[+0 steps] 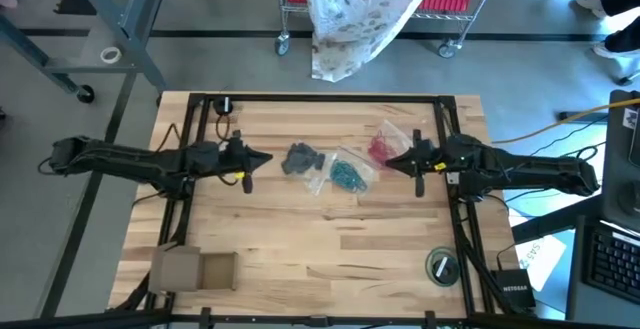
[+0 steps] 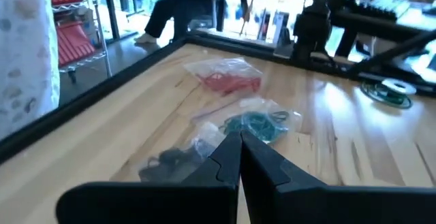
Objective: Sort rubber bands
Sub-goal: Return to Home Position
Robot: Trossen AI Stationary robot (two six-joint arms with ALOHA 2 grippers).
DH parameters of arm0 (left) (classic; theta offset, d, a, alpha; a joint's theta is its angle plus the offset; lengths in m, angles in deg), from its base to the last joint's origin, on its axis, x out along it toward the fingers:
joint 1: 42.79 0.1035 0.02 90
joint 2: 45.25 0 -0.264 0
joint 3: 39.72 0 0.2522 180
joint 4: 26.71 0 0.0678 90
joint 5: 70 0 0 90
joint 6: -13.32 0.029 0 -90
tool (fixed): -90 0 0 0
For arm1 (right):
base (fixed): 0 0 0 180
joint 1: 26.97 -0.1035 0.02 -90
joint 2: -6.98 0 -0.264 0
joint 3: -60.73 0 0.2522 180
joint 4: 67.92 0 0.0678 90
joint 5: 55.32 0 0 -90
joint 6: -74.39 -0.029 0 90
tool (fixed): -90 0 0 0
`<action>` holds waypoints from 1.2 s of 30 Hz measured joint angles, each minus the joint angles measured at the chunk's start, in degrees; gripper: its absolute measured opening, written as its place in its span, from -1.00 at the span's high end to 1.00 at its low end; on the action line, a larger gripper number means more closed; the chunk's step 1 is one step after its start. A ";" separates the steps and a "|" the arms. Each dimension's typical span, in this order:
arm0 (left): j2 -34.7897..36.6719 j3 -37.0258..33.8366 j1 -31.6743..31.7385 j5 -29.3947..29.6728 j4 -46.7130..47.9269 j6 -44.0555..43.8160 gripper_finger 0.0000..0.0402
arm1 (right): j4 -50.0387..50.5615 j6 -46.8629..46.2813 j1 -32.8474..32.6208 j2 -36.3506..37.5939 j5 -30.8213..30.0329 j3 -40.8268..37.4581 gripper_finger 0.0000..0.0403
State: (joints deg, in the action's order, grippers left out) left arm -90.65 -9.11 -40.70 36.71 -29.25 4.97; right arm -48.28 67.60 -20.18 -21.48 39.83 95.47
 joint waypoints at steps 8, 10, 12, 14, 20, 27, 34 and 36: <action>10.64 -6.77 0.44 -0.03 -1.52 -2.21 0.99 | 0.35 -3.76 0.11 16.42 -0.55 -9.22 0.93; 12.86 -8.17 0.42 0.00 -1.52 -2.80 0.99 | 0.26 -4.06 0.11 20.72 -0.99 -11.00 0.93; 15.00 -9.75 0.44 -0.02 -1.60 -3.22 0.99 | 0.06 -4.80 0.10 25.10 -1.73 -12.67 0.93; 17.17 -11.94 0.44 0.00 -2.55 -3.47 0.99 | -0.05 -4.98 0.09 28.56 -3.55 -14.43 0.93; 23.67 -16.30 0.72 0.19 0.16 -4.74 0.99 | -3.63 -6.13 0.00 27.85 -5.36 -19.35 0.93; 27.09 -16.30 0.70 0.24 3.20 -4.83 0.99 | -6.39 -6.51 0.00 27.02 -5.89 -20.55 0.93; 29.41 -16.30 0.74 2.52 7.54 -7.74 0.99 | -6.50 -6.45 -0.02 26.38 -5.58 -20.55 0.93; 31.28 -16.30 0.74 2.57 12.17 -7.83 0.99 | -6.35 -6.45 -0.02 26.36 -5.58 -20.55 0.93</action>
State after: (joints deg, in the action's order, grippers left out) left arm -59.37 -25.41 -39.96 39.29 -17.08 -2.87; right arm -54.63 61.16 -20.20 4.87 34.25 74.92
